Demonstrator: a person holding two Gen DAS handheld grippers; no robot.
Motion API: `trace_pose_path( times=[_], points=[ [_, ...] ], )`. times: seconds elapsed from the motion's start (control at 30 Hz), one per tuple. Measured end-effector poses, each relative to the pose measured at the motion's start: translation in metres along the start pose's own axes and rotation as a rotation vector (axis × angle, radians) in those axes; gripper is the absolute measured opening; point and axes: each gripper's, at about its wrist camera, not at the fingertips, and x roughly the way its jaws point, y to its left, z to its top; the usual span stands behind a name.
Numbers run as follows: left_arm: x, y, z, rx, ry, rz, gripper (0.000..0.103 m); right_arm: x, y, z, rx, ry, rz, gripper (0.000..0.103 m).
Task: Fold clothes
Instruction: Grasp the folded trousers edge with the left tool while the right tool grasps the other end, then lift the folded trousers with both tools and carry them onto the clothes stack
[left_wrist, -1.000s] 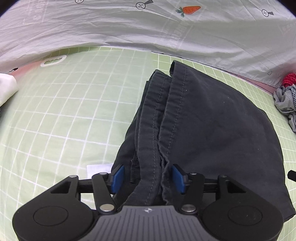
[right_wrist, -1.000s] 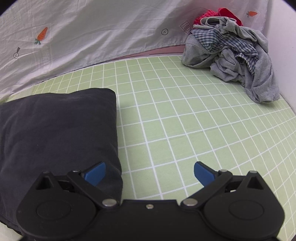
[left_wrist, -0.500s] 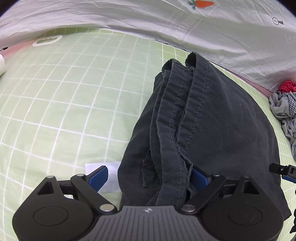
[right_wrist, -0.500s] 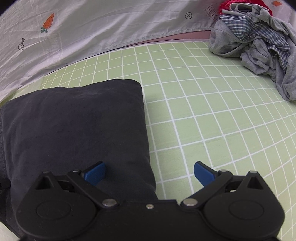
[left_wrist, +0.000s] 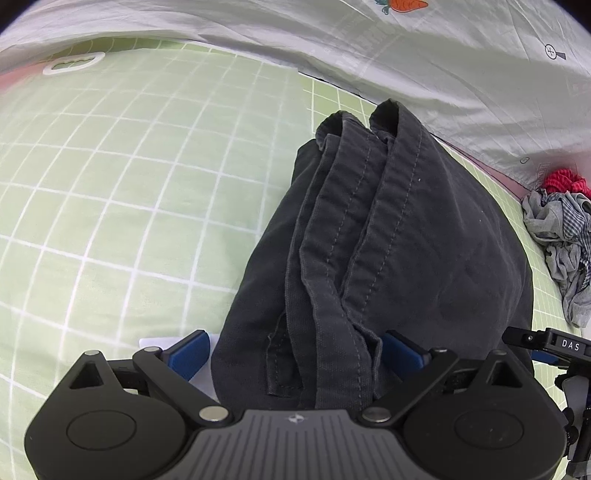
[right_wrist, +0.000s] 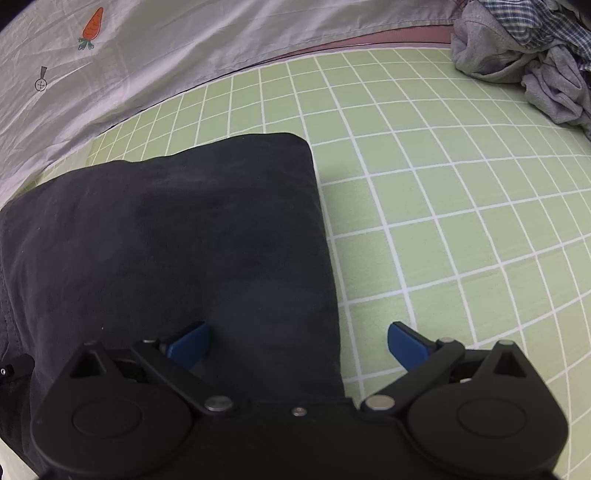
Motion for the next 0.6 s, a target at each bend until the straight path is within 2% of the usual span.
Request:
trace_pose_path(
  times=[0.2,0.23,0.27,0.3,0.37,0.4,0.43,0.5,0.6],
  points=[
    [0.004,-0.007,0.002,-0.001,0.012,-0.009,0.101,0.003,0.003,0.0,-0.024,-0.01,0.013,0.103],
    [0.002,-0.008,0.002,-0.006,0.009,-0.019,0.095,0.001,0.003,-0.001,-0.033,-0.021,0.037,0.099],
    [0.0,-0.01,0.001,-0.011,0.004,-0.033,0.088,-0.001,0.003,-0.001,-0.042,-0.034,0.063,0.091],
    [-0.003,-0.012,0.0,-0.01,-0.005,-0.03,0.08,-0.005,0.004,-0.003,-0.057,-0.051,0.115,0.065],
    [-0.012,-0.019,-0.004,0.011,-0.028,0.0,0.065,-0.016,0.014,-0.008,-0.099,-0.088,0.105,0.048],
    [-0.018,-0.023,-0.005,0.02,-0.039,0.022,0.051,-0.021,0.019,-0.011,-0.133,-0.112,0.083,0.032],
    [-0.024,-0.025,-0.006,0.011,-0.047,0.035,0.039,-0.026,0.02,-0.012,-0.129,-0.134,0.085,0.022],
    [-0.037,-0.026,-0.006,-0.024,-0.057,0.05,0.032,-0.037,0.019,-0.014,-0.112,-0.178,0.097,0.012],
    [-0.056,-0.026,-0.01,-0.088,-0.068,0.056,0.024,-0.056,0.01,-0.011,-0.044,-0.22,0.2,0.008]
  ],
)
